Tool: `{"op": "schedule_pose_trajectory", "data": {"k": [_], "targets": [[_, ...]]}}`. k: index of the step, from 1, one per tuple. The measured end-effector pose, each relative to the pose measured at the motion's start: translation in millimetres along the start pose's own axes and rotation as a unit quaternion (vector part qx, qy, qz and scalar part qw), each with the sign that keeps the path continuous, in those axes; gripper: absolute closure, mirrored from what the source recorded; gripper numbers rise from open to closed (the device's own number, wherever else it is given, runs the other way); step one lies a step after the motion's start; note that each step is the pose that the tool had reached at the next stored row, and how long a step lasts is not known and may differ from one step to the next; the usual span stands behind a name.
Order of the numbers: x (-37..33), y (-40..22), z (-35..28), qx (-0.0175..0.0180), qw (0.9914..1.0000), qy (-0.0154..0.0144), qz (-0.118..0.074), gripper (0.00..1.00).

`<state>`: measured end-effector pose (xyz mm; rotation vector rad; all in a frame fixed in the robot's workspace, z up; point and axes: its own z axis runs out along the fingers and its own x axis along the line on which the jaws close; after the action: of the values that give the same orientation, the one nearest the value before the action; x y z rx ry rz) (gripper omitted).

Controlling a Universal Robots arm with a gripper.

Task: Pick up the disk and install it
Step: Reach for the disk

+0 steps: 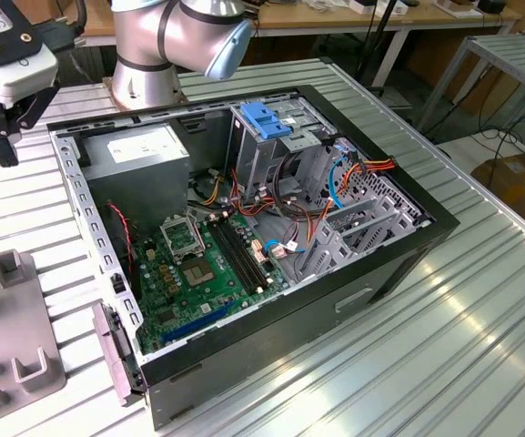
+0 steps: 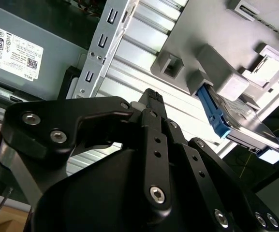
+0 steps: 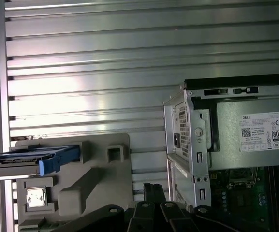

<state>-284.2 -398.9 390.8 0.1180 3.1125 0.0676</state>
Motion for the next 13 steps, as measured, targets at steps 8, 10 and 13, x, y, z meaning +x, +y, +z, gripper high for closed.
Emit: {"op": "schedule_pose_trajectory", "data": {"k": [8, 10, 13], "targets": [[11.6, -0.9, -0.2, 0.0, 1.0, 0.0, 0.0, 0.9], [14.7, -1.1, -0.3, 0.0, 1.0, 0.0, 0.0, 0.9], [18.8, -1.4, -0.4, 0.0, 1.0, 0.0, 0.0, 0.9]]}}
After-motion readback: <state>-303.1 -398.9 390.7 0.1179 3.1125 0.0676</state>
